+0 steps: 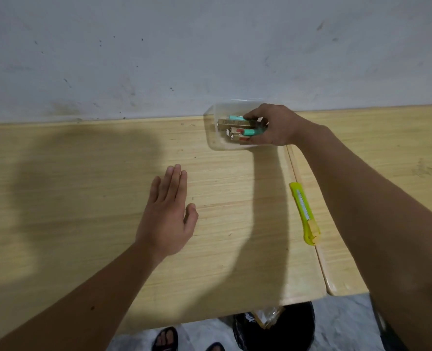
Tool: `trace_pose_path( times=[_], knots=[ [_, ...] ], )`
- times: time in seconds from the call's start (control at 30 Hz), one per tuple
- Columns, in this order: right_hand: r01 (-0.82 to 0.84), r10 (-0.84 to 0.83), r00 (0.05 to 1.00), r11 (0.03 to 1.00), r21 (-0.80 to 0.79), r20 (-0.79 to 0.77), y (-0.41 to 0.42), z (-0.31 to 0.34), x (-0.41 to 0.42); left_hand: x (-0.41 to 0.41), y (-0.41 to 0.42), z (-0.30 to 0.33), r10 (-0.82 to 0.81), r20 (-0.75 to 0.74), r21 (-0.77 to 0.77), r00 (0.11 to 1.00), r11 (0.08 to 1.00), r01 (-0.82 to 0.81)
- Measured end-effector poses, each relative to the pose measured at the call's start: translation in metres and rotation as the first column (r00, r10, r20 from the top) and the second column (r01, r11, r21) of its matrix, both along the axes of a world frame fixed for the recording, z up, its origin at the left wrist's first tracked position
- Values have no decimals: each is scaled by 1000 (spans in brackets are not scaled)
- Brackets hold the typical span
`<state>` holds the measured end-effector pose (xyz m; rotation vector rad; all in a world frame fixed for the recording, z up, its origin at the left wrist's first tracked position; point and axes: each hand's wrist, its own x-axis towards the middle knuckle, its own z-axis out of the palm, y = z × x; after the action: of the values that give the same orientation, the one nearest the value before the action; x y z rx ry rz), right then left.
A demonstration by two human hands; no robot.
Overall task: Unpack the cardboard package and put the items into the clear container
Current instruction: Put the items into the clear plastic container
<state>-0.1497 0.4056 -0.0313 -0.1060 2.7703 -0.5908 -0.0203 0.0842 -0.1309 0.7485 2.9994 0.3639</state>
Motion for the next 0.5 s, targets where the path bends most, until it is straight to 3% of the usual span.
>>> trace_pose_path(
  times=[0.2, 0.5],
  knots=[
    [-33, 32, 999, 997, 71, 18, -5, 0, -3, 0, -1, 0, 0, 15, -8, 1000, 1000, 0],
    [81, -98, 982, 990, -115, -159, 1, 5, 18, 0, 0, 0, 2, 27, 3, 1000, 1000, -2]
  ],
)
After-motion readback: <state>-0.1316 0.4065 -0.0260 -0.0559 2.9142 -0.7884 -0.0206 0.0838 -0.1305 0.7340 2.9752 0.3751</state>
